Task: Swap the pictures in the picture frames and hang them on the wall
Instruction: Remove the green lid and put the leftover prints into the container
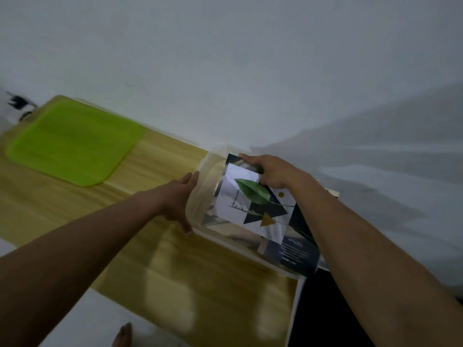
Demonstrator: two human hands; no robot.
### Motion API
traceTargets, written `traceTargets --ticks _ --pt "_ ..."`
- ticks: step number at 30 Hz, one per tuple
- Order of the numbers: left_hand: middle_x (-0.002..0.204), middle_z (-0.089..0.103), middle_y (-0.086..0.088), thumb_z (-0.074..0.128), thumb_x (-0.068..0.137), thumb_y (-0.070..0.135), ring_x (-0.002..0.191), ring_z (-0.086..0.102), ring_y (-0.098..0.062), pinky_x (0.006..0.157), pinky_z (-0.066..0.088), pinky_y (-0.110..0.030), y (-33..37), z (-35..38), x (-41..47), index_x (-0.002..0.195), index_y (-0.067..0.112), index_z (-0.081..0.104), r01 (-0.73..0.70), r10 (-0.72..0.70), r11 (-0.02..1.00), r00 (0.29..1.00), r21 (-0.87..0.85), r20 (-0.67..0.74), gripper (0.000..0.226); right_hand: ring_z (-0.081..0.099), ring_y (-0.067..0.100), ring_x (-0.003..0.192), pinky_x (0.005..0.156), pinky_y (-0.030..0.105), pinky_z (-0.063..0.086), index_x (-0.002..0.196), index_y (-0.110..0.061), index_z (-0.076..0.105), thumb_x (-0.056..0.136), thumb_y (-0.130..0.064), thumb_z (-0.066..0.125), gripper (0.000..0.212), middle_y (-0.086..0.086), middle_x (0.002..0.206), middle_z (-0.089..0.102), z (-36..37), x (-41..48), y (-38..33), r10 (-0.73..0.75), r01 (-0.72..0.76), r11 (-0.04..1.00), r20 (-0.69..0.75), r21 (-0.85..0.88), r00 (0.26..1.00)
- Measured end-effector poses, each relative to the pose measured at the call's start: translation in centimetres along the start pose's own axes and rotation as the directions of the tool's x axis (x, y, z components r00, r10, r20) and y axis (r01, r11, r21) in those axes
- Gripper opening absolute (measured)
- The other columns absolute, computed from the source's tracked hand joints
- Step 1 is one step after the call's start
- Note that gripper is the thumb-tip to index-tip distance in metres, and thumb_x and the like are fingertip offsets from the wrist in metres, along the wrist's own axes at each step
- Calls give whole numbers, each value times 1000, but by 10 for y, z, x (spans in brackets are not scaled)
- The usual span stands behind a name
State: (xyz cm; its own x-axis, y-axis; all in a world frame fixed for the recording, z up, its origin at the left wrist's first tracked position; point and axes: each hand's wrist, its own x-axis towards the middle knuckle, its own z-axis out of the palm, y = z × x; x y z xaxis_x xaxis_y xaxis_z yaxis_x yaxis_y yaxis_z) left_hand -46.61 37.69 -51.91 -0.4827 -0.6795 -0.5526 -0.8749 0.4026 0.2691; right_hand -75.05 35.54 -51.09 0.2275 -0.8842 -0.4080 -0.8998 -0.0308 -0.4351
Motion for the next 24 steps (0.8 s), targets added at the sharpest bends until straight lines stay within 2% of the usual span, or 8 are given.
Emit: traceTargets --ticks 3,4,6,8,10,14,20,24 --pt "159 -12 11 86 19 65 143 24 -31 107 40 -48 -6 3 3 146 28 -29 5 -5 1000 1000 -21 -3 175 63 22 95 51 16 45 149 -50 26 89 4 50 84 0 151 43 14 11 2 -23 25 999 -69 36 997" --pt "160 -12 11 87 20 64 143 25 -30 108 40 -48 -7 4 3 145 29 -29 1 -2 1000 1000 -22 -11 174 64 22 94 48 15 45 149 -50 27 90 4 50 84 0 149 45 17 15 0 -36 39 999 -84 36 996" --pt "160 -12 11 86 19 66 143 25 -29 107 41 -47 -10 6 4 145 32 -29 -11 10 999 1000 -30 -30 174 57 27 118 76 26 54 150 -48 25 91 3 53 84 2 149 46 21 21 -4 -63 62 998 -96 -10 993" --pt "160 -11 13 82 14 72 143 26 -29 107 42 -47 -13 8 5 146 32 -28 -26 24 999 999 -47 -48 176 48 31 129 97 44 48 151 -47 20 92 -1 52 82 6 146 46 24 25 -6 -79 72 993 -69 -97 994" --pt "160 -12 14 81 14 73 143 25 -29 107 41 -46 -15 10 5 146 30 -28 -40 36 997 998 -62 -54 177 48 33 126 97 48 46 153 -45 16 92 -2 51 82 9 140 47 29 26 -2 -61 52 986 -47 -161 997" --pt "160 -10 15 88 21 64 143 24 -29 108 40 -47 -13 8 4 147 32 -27 -66 61 995 996 -80 -68 173 48 37 118 95 53 46 155 -38 11 91 -5 55 84 12 131 45 44 25 7 5 -9 990 -33 -140 999" --pt "160 -13 13 92 28 57 143 25 -30 108 39 -47 -10 8 3 145 31 -30 -49 45 997 997 -54 -62 171 41 31 130 106 44 39 153 -23 31 97 -8 46 59 9 145 43 60 18 15 -40 26 994 -133 -103 990" --pt "159 -12 15 91 27 57 142 25 -29 107 41 -47 -11 7 2 147 31 -27 -53 49 996 997 -65 -60 170 44 28 129 104 44 42 142 -19 46 99 -15 45 43 6 141 50 64 9 14 -60 47 995 -159 -82 985"
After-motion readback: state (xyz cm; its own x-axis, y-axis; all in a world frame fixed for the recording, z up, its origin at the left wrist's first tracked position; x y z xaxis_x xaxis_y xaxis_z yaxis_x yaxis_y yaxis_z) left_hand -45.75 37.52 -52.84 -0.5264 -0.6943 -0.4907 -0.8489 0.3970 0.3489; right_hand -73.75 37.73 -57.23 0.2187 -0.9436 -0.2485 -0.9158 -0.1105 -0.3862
